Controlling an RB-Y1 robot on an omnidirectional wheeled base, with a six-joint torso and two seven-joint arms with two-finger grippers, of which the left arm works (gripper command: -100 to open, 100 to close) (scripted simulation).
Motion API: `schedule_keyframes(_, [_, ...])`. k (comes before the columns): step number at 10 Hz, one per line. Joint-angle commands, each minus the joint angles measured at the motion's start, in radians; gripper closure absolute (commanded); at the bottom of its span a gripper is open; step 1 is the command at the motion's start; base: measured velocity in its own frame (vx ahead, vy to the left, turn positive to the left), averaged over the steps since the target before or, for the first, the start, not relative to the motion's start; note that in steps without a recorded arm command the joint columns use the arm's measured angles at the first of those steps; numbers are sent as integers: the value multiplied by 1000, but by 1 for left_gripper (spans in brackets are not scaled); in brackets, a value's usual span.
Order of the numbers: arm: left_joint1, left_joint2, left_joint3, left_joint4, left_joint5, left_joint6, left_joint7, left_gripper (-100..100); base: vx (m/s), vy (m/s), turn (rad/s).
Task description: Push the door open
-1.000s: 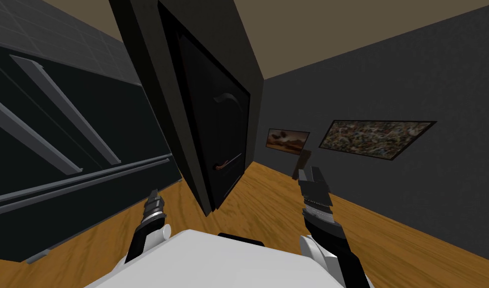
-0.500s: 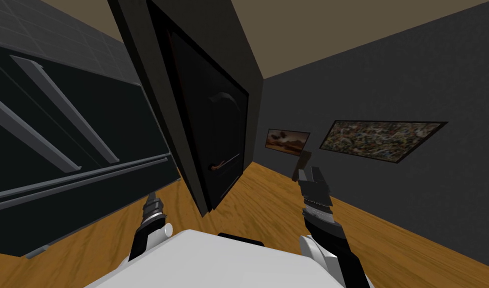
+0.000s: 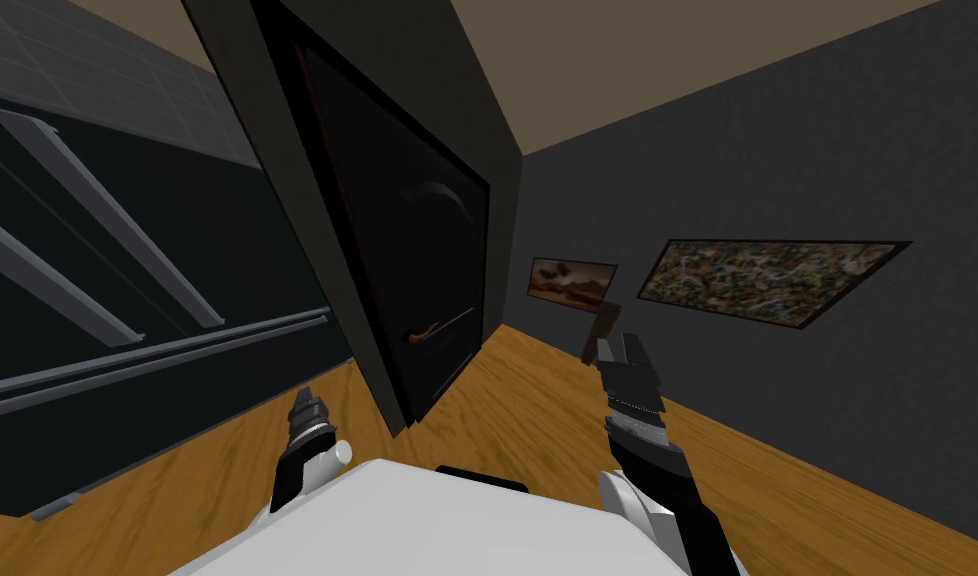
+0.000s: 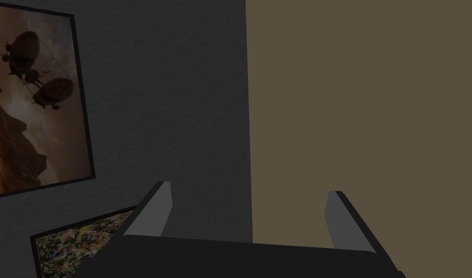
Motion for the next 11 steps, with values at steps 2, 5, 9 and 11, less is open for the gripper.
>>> schedule_keyframes(2, [-36,6,25,49,10,-7,-10,-100,75,-170,6])
schedule_keyframes(5, [-98,18,57,118,23,-16,-25,-100,103,-169,-21])
schedule_keyframes(9, [-165,32,85,182,35,-24,-39,-100,109,-153,-29])
schedule_keyframes(11, [-199,40,97,212,40,-28,-46,-100,131,-145,-40])
